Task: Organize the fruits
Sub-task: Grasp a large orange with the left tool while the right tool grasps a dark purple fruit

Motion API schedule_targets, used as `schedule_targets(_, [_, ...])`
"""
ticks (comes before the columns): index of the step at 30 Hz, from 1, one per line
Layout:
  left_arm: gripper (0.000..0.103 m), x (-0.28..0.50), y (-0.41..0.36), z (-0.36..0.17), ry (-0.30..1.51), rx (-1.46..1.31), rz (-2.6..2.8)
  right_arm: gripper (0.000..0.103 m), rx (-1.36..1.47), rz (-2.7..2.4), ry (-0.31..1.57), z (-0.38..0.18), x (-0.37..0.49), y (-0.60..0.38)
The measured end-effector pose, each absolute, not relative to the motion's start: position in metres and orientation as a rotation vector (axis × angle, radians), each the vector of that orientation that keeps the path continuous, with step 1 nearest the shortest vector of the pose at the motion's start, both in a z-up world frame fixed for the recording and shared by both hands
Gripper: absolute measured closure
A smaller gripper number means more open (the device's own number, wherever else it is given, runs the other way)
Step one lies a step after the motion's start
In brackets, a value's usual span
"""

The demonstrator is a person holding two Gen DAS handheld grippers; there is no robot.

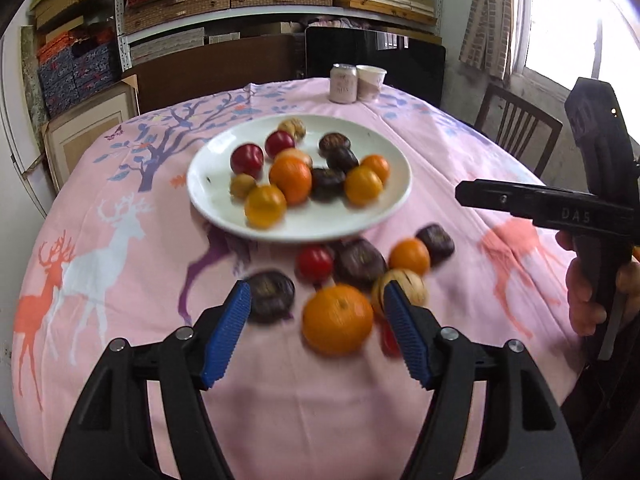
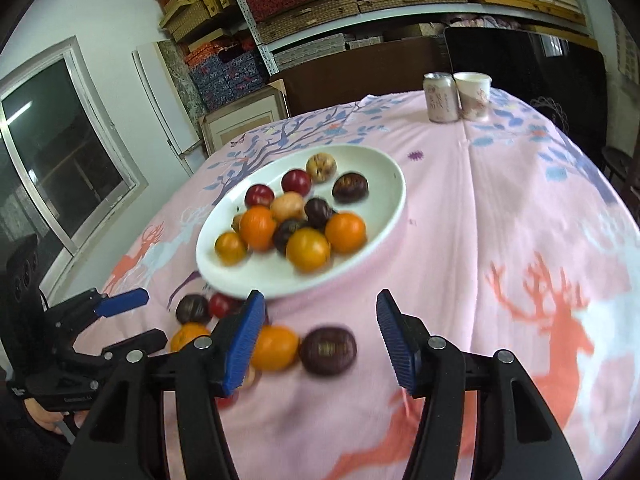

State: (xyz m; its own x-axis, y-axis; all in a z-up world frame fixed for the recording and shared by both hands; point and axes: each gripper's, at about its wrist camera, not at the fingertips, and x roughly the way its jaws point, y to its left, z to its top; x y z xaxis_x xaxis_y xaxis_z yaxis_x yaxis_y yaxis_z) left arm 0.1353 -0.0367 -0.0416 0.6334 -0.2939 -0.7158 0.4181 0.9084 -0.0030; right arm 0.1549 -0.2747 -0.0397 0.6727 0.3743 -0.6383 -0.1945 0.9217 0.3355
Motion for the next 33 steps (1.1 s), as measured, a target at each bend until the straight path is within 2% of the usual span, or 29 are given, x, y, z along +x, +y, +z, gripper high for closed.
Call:
schedule_targets(8, [0.037, 0.131, -0.04, -0.068, 0.835, 0.178, -0.352, 0.044, 0.283, 0.323, 0.759, -0.058, 0.129, -0.285])
schedule_targets(9, [0.042, 0.133, -0.043, -0.068, 0.836, 0.188, -0.346, 0.044, 0.285, 0.323, 0.757, -0.058, 0.128, -0.286])
schedule_targets(12, [0.047, 0.14, -0.053, -0.074, 0.849, 0.213, -0.342, 0.044, 0.293, 0.326, 0.766, -0.061, 0.129, -0.286])
schedule_targets(14, [0.057, 0.144, -0.059, -0.079, 0.87, 0.226, -0.355, 0.044, 0.29, 0.328, 0.765, -0.061, 0.128, -0.286])
schedule_targets(21, [0.059, 0.134, -0.05, -0.066, 0.781, 0.169, -0.369, 0.044, 0.24, 0.298, 0.806, -0.065, 0.131, -0.28])
schedule_targets(28, [0.059, 0.132, -0.031, -0.061, 0.755, 0.074, -0.371, 0.044, -0.034, 0.221, 0.891, -0.072, 0.144, -0.246])
schedule_targets(33, [0.059, 0.132, -0.028, -0.06, 0.753, 0.055, -0.386, 0.044, -0.116, 0.199, 0.928, -0.075, 0.164, -0.23])
